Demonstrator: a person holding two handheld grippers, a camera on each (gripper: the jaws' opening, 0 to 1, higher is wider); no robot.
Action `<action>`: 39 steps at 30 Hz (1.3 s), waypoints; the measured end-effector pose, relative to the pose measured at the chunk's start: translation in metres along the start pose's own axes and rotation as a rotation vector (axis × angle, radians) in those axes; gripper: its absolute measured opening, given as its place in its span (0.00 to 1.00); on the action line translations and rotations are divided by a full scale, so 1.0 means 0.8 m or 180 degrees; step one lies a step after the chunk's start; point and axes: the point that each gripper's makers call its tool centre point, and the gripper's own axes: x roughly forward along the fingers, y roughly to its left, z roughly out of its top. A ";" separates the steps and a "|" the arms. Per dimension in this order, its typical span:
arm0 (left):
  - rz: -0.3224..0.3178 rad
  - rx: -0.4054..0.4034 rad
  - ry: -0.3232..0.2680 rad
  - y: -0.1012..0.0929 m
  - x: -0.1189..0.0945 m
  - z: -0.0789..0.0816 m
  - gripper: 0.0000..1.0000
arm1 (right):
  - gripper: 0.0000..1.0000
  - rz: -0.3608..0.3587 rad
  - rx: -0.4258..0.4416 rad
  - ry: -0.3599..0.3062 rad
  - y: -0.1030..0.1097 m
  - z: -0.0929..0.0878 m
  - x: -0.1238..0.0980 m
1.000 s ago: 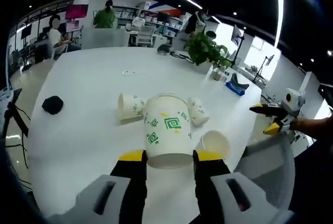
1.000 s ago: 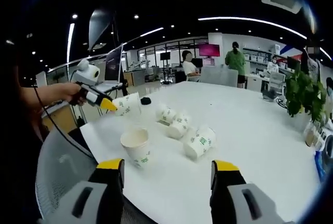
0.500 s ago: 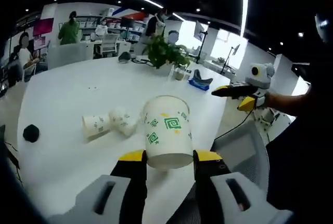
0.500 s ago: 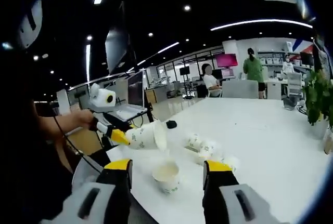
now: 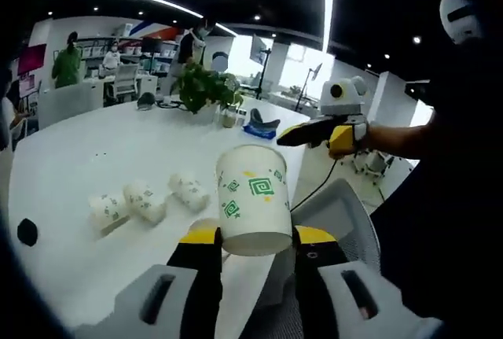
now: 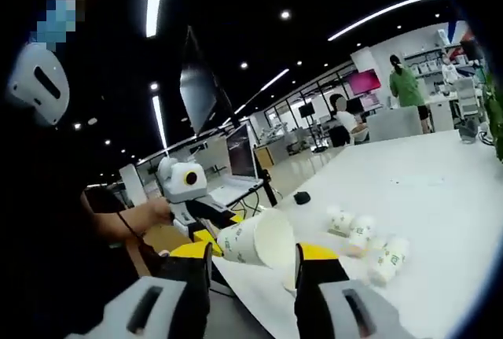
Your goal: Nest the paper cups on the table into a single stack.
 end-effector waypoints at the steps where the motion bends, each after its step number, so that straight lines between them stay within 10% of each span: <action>1: -0.0011 0.0018 -0.0005 -0.002 0.001 0.001 0.34 | 0.38 0.0024 0.0005 0.0007 0.002 0.000 0.002; 39: -0.0261 0.0345 -0.0153 -0.021 0.013 0.023 0.34 | 0.14 0.0391 0.0433 -0.0123 0.018 0.018 0.025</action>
